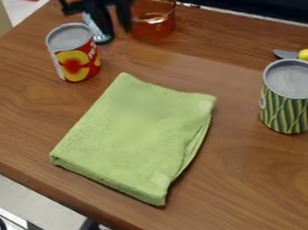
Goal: Moved the green cloth on the upper part of the table
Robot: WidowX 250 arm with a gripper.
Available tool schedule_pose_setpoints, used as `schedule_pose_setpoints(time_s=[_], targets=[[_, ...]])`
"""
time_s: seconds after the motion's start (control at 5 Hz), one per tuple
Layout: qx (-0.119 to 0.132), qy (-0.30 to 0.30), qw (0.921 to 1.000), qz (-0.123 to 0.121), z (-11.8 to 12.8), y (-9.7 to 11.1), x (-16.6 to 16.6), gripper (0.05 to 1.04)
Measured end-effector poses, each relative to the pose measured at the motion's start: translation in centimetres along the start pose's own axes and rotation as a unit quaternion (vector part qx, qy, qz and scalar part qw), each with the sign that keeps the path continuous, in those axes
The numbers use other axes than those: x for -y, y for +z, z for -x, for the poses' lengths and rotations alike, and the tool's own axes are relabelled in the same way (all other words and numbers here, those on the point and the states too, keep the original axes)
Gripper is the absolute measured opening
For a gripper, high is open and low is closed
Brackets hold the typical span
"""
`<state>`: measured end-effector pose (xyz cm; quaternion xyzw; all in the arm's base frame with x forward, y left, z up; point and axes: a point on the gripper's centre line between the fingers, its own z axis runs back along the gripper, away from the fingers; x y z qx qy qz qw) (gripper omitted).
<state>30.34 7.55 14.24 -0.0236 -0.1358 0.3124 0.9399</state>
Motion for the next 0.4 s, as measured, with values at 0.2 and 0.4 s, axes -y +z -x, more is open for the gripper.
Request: schedule_pose_setpoints(time_s=[0.2,0.4], targets=[[0.012,0.033,0.9994,-0.009,-1.8,0.0,-0.1,0.741],[0.037,0.077,0.9962,-0.016,-3.2,0.3,-0.5,0.977]])
